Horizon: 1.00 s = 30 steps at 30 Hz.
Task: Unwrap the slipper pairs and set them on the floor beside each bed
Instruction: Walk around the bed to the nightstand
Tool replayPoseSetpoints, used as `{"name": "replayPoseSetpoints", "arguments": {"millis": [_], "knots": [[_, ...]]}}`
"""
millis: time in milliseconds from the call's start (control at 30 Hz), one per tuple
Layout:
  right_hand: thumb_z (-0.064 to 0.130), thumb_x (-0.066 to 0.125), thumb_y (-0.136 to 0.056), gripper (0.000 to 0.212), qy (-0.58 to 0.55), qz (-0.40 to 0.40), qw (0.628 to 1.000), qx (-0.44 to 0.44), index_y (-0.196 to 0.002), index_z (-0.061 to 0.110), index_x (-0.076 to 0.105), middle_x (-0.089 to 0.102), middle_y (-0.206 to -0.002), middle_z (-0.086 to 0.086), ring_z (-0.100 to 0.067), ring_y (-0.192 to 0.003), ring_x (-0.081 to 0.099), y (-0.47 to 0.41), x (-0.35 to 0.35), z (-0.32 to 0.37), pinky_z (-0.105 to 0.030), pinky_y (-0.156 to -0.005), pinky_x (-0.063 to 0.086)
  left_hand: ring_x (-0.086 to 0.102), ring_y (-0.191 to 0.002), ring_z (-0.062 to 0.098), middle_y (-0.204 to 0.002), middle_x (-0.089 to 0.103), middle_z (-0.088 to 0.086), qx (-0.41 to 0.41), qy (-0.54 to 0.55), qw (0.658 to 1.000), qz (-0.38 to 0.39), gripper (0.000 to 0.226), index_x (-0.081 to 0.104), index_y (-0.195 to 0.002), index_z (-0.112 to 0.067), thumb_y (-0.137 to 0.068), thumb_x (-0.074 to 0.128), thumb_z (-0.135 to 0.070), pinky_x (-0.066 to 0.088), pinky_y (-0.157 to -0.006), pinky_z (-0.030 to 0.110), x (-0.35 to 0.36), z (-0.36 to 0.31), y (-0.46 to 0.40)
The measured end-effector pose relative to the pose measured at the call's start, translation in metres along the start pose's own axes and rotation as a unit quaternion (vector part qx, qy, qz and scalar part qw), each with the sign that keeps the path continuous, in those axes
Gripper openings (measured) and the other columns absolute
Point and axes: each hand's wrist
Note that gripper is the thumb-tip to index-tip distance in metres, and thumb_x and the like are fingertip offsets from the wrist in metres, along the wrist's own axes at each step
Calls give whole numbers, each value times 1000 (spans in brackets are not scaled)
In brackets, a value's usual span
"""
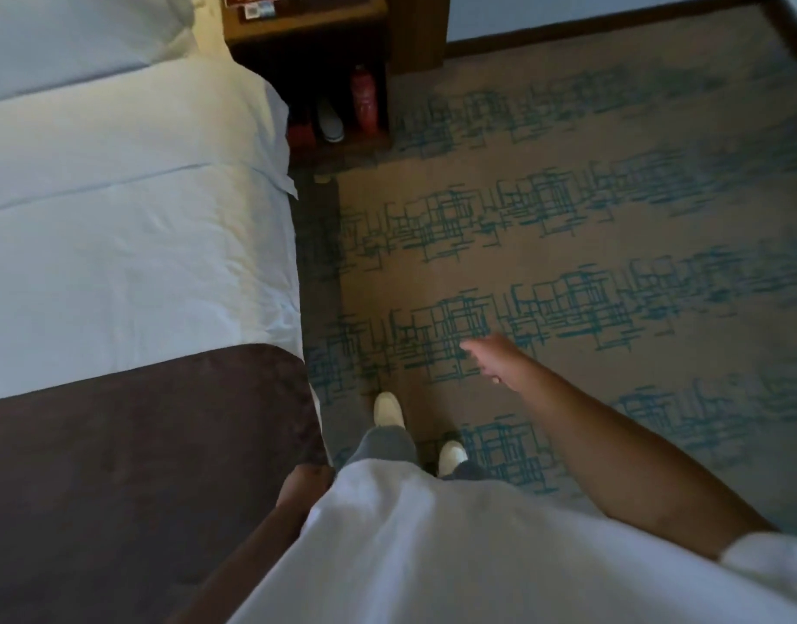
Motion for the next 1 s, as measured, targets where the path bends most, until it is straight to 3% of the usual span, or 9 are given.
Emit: {"name": "replayPoseSetpoints", "arguments": {"millis": [200,400,533,667,733,833,933,1000], "knots": [[28,57,-98,43,12,-31,997,72,-60,10,46,40,-52,-10,-18,-44,37,-20,5,-19,-26,-50,29,67,-107,38,-109,71,25,64,72,994,-41,34,72,-109,4,-103,49,-21,51,-86,38,-86,-94,-38],[23,59,-95,31,68,2,984,165,-73,2,55,47,-62,-14,-21,-51,43,-34,-4,-54,-28,-55,31,46,-62,20,-69,49,11,105,138,983,-56,31,58,-74,-9,-101,55,-23,37,-66,33,-157,-188,-69],[21,60,-96,23,84,25,983,161,-82,3,58,50,-70,-14,-22,-54,44,-57,-23,-35,-30,-61,35,47,-62,20,-66,48,8,120,125,983,-66,33,56,-73,-11,-101,55,-28,37,-59,29,-179,-223,-88],[25,60,-95,30,72,18,988,137,-73,7,51,42,-58,-11,-18,-47,38,-87,-50,15,-24,-50,25,51,-65,21,-70,54,10,79,136,986,-60,36,56,-67,-12,-101,55,-22,40,-64,30,-173,-223,-99],[30,59,-97,36,66,15,990,124,-68,12,47,37,-54,-7,-16,-44,35,-102,-63,53,-23,-49,25,59,-79,26,-85,61,18,48,130,989,-52,33,62,-72,-11,-102,52,-21,46,-74,33,-169,-212,-102],[30,59,-98,29,43,9,995,88,-78,10,58,43,-59,-4,-18,-49,37,-127,-75,120,-24,-48,28,66,-108,36,-114,70,24,9,71,996,-44,34,72,-106,0,-104,49,-25,50,-90,35,-165,-188,-104],[33,60,-97,26,27,8,999,46,-84,10,62,43,-60,-3,-18,-48,37,-147,-83,189,-25,-48,30,62,-123,31,-134,65,13,2,-30,999,-41,39,58,-136,-10,-108,38,-29,51,-99,37,-164,-171,-112],[35,60,-97,25,3,13,1000,23,-85,12,62,40,-58,-1,-16,-44,34,-161,-84,232,-23,-46,27,60,-125,29,-138,62,8,9,-51,998,-39,38,54,-140,-14,-108,35,-24,51,-101,38,-175,-174,-120]]}}
Point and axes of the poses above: each hand's wrist, its own y-axis away from the middle knuckle, its own x-axis out of the palm, z = x × y
